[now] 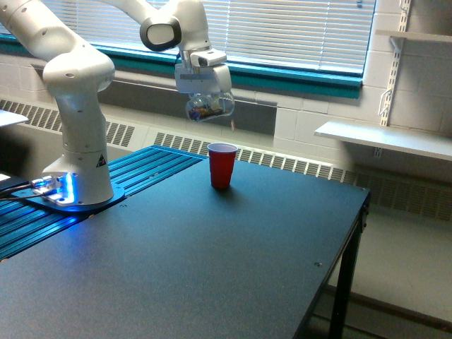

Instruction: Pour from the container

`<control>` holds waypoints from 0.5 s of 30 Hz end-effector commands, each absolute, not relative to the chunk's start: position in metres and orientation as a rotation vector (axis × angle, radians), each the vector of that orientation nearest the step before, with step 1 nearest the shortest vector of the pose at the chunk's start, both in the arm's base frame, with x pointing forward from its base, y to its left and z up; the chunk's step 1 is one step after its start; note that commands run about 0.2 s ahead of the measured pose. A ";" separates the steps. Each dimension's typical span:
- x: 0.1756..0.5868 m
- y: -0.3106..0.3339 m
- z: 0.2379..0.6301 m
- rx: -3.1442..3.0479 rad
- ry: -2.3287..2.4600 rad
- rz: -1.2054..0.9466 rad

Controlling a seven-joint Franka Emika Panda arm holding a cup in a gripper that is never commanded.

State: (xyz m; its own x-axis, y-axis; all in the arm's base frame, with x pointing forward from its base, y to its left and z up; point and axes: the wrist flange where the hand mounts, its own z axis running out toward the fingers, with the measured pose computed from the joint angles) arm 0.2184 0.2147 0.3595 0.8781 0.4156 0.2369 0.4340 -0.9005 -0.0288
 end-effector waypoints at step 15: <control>0.215 0.198 0.317 -2.974 -0.717 -0.227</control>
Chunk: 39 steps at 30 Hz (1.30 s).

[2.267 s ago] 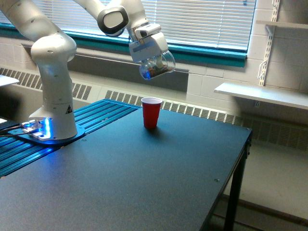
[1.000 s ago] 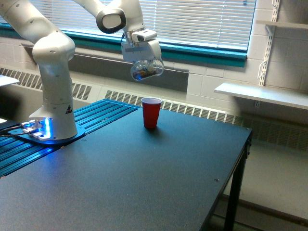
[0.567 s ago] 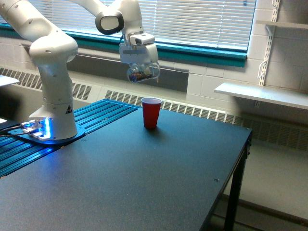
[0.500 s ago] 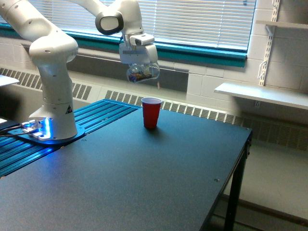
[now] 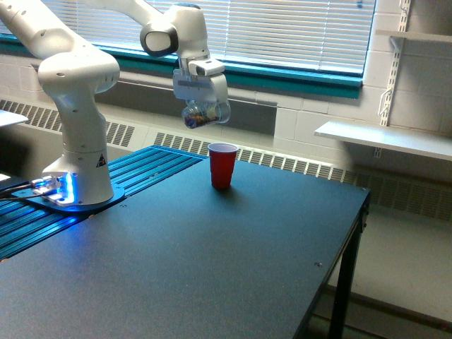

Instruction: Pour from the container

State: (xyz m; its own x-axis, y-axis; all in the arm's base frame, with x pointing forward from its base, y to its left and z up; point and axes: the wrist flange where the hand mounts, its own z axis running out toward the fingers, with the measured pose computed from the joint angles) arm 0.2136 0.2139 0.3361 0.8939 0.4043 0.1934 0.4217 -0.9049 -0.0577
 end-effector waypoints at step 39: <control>0.224 0.171 0.275 -3.132 -0.775 -0.147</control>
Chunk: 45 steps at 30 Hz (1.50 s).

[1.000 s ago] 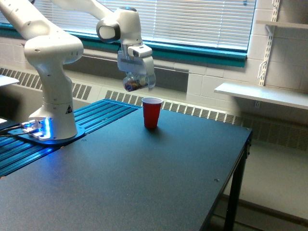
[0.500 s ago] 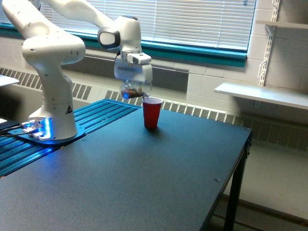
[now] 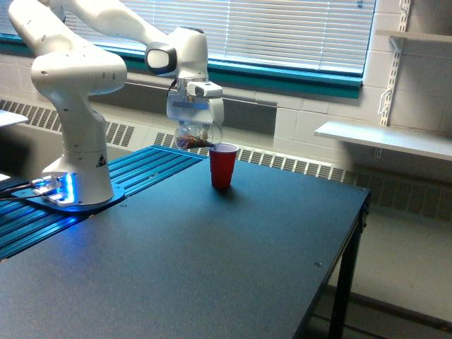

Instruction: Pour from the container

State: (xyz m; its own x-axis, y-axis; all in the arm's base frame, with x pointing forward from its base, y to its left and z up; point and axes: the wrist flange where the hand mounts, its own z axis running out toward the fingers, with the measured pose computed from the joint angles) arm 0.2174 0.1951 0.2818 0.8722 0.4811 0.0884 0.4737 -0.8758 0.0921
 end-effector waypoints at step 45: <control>0.257 0.212 0.278 2.858 0.955 0.198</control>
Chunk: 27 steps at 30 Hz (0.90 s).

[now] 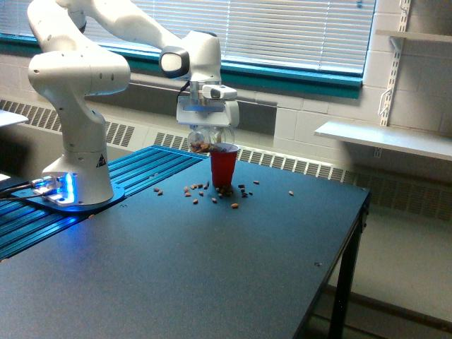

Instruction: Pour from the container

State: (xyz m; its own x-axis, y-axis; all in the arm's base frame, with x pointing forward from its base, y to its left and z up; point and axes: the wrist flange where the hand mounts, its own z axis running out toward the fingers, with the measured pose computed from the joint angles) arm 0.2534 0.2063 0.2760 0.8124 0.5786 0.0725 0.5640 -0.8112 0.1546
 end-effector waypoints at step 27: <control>0.245 0.235 0.290 2.790 1.065 0.256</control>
State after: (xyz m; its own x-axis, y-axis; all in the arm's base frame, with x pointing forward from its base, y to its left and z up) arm 0.2503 0.2303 0.2877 0.7541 0.6480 0.1071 0.6257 -0.7583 0.1831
